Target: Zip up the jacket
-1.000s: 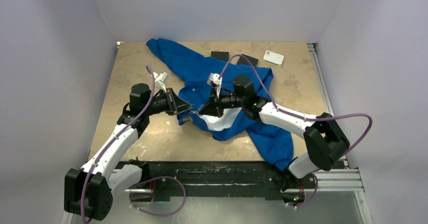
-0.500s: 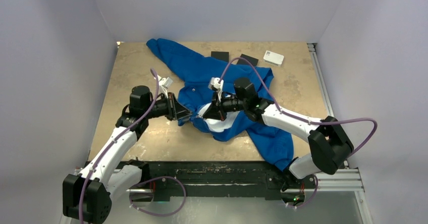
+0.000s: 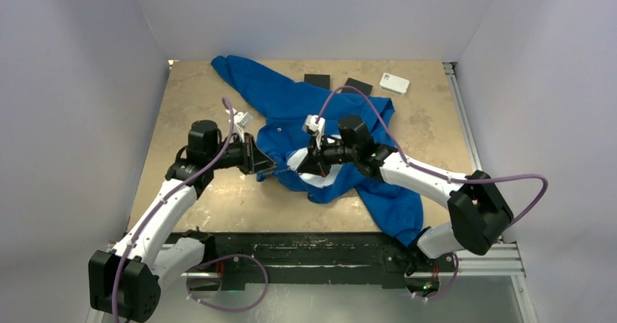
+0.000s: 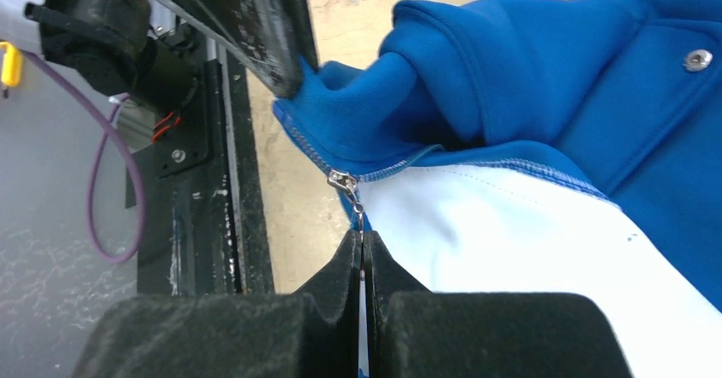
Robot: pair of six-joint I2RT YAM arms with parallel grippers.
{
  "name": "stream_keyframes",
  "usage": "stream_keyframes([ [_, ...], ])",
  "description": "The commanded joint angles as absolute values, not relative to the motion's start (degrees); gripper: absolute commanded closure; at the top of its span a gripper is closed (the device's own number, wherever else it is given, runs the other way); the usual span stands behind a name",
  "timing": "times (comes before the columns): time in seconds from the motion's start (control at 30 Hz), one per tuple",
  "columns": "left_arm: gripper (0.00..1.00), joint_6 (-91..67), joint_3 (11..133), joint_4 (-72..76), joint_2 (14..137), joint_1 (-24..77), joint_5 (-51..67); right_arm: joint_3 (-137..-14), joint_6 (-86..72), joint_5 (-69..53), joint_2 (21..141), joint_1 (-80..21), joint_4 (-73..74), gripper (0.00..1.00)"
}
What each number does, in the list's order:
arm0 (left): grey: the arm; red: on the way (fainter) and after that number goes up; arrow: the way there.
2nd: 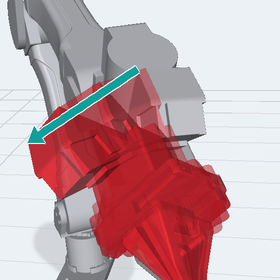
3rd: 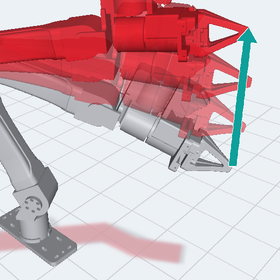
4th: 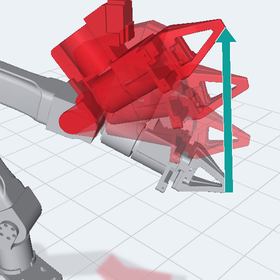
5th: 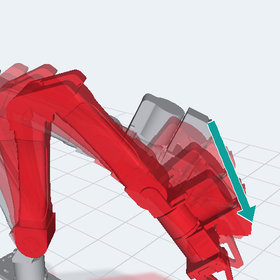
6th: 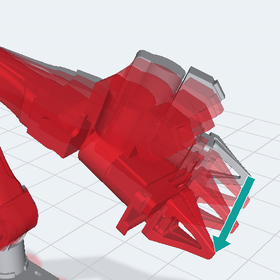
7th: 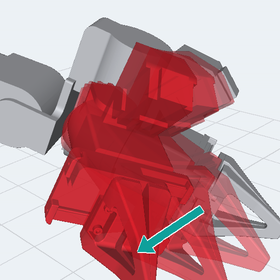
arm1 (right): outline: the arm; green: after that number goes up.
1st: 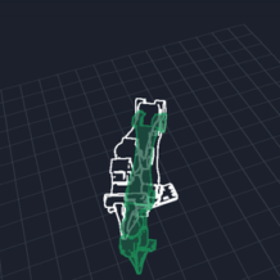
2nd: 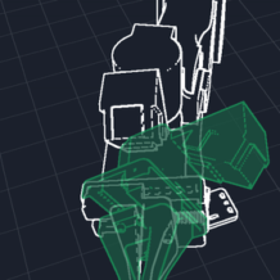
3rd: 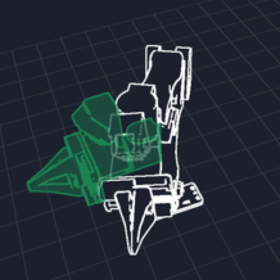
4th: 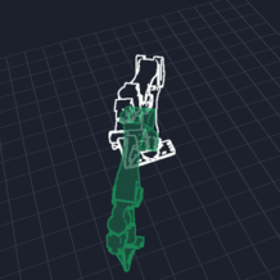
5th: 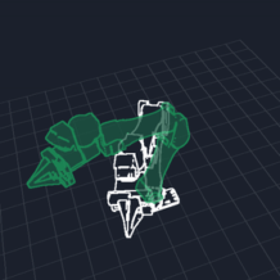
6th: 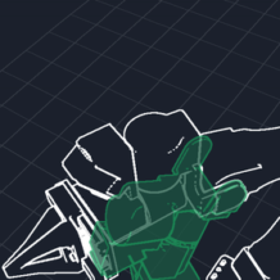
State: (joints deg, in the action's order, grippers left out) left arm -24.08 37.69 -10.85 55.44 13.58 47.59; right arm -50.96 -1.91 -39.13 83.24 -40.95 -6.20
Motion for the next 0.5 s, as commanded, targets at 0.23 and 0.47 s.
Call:
stream_keyframes([
  [0.23,1.00,5.59,59.88,-34.42,57.83,10.50,36.13,-60.85,-5.55,-20.01,82.44,-32.20,-1.20,1.00],
  [0.47,1.00,13.35,68.80,-35.79,58.04,8.31,19.71,-71.32,-5.87,-0.67,84.45,-32.08,3.24,1.00],
])
